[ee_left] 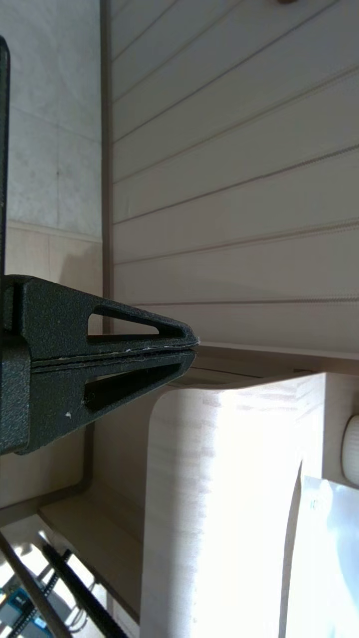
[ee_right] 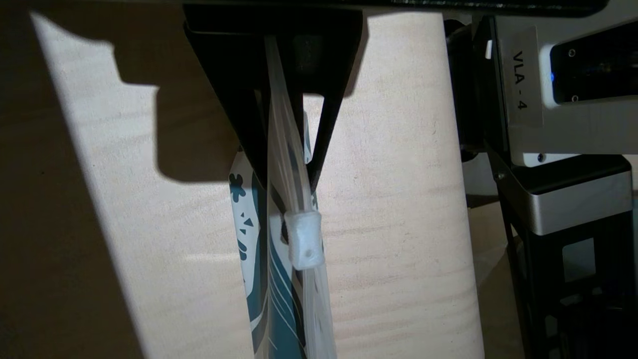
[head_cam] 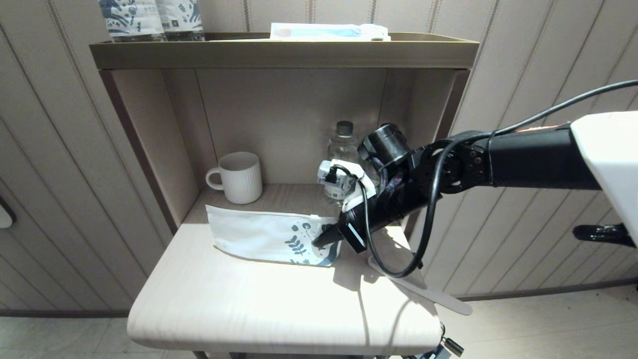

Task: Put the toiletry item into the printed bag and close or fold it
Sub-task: Pick up the storage bag

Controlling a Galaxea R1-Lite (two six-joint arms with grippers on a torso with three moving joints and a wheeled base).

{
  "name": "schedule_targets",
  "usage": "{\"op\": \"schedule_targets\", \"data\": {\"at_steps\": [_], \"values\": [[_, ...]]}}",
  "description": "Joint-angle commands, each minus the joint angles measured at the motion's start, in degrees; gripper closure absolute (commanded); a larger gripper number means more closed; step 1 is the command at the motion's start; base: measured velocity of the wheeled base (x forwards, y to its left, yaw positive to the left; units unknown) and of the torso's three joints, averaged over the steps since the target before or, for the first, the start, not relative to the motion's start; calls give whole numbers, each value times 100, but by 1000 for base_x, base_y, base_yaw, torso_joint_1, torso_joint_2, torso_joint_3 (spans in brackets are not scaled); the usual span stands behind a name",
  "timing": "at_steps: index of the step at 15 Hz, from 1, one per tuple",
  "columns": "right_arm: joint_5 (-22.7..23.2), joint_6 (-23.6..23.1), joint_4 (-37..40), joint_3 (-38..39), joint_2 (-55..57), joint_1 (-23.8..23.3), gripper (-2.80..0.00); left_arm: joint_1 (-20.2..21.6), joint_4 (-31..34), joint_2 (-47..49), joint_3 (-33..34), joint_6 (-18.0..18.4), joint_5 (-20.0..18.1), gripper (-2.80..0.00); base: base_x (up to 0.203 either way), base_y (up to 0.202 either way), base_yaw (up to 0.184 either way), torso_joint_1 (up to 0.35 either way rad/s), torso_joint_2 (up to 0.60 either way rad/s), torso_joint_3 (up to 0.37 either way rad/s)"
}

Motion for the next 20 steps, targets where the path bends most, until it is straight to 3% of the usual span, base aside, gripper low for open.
{"op": "schedule_targets", "data": {"at_steps": [1,5,6,8,10,12,15,17,20], "values": [[17,-2,17,189,-430,-22,0,11,-32,0,24,-7,9,0,0,0,0,0,0,0],[-105,275,376,787,-2040,4,0,12,30,22,-160,33,45,0,0,0,0,0,0,0],[-205,350,685,826,-2403,68,0,12,119,132,-521,19,6,0,0,0,0,0,0,0],[-443,462,1853,670,-2947,318,0,9,517,652,-1886,-40,-302,0,0,0,0,0,0,0],[-905,493,2950,74,-2948,914,0,7,1122,1547,-3392,-58,-955,0,0,0,0,0,0,0],[-2003,481,3613,-402,-2595,1547,0,14,1820,2720,-4778,33,-1935,0,0,0,0,0,0,0],[-2496,465,4175,-1181,-1967,1997,0,-56,2865,4403,-6272,753,-2935,0,0,0,0,0,0,0],[-2704,392,4156,-1225,-1685,2153,0,-437,3414,5393,-7056,1209,-3503,0,0,0,0,0,0,0],[-2775,337,3058,-1228,-1320,2162,0,-1272,3565,6439,-7488,1402,-4033,0,0,0,0,0,0,0]]}}
